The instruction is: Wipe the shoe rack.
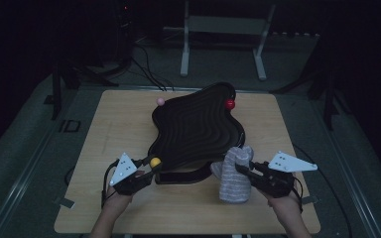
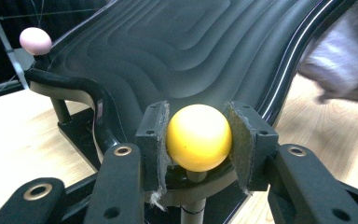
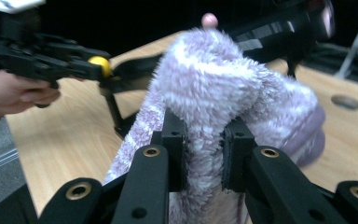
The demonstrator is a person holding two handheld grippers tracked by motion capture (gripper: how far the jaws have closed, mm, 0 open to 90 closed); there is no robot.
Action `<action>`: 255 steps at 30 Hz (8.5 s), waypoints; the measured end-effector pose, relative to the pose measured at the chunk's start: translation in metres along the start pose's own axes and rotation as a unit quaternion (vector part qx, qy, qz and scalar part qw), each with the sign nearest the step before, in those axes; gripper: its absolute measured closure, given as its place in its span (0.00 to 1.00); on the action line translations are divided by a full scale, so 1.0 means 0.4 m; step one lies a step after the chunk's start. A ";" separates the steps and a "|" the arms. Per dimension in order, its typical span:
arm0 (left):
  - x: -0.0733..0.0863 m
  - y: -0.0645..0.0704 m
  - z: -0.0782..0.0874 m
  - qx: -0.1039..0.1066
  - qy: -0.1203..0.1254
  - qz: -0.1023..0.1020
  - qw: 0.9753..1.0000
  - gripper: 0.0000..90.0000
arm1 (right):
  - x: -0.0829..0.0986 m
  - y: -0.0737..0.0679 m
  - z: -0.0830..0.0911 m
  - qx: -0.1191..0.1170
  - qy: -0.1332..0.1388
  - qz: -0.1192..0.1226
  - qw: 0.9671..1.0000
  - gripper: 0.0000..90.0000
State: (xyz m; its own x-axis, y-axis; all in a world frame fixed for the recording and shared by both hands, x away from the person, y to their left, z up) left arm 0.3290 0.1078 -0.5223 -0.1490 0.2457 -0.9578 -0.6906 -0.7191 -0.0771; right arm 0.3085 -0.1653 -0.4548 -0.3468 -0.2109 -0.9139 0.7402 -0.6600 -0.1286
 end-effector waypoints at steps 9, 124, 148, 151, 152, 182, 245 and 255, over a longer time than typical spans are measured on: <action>-0.001 0.005 -0.006 0.024 0.004 0.003 1.000 0.67 | -0.027 0.011 -0.014 0.026 0.023 -0.003 0.999 0.84; -0.007 0.024 -0.018 0.067 0.001 -0.003 0.998 0.67 | 0.092 -0.163 -0.313 -0.038 -0.065 0.026 0.997 0.83; -0.008 0.026 -0.022 0.072 0.001 -0.004 0.997 0.67 | -0.012 0.048 -0.079 0.058 0.032 -0.033 0.997 0.83; -0.008 0.027 -0.022 0.073 0.001 -0.004 0.997 0.67 | -0.030 0.084 -0.048 0.075 0.046 -0.041 0.995 0.83; -0.008 0.027 -0.022 0.075 0.001 -0.004 0.997 0.67 | -0.036 0.093 -0.042 0.078 0.048 -0.045 0.995 0.83; -0.007 0.026 -0.021 0.081 0.001 -0.002 0.997 0.67 | -0.087 0.164 -0.035 0.094 0.047 -0.036 0.994 0.83; -0.008 0.030 -0.024 0.087 -0.002 -0.002 0.996 0.67 | 0.107 -0.168 -0.349 -0.018 -0.066 0.021 0.997 0.83; -0.008 0.030 -0.024 0.086 -0.001 0.000 0.996 0.67 | 0.129 -0.200 -0.388 -0.025 -0.074 0.030 0.996 0.83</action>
State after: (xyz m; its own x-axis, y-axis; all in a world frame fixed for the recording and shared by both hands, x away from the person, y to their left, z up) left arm 0.3279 0.0922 -0.5228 -0.1501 0.2482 -0.9570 -0.8019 -0.5968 -0.0290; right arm 0.3206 -0.0115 -0.5513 -0.3796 -0.3553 -0.8542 0.7886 -0.6071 -0.0979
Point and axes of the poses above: each handheld gripper's, and its own axes: z roughly backward along the jaws, x roughly out of its underside, y roughly to its right, the point moved 10 cm from there along -z, roughly forward along the jaws, and after that the axes turned 4 degrees about -z, right-handed, at the moved point
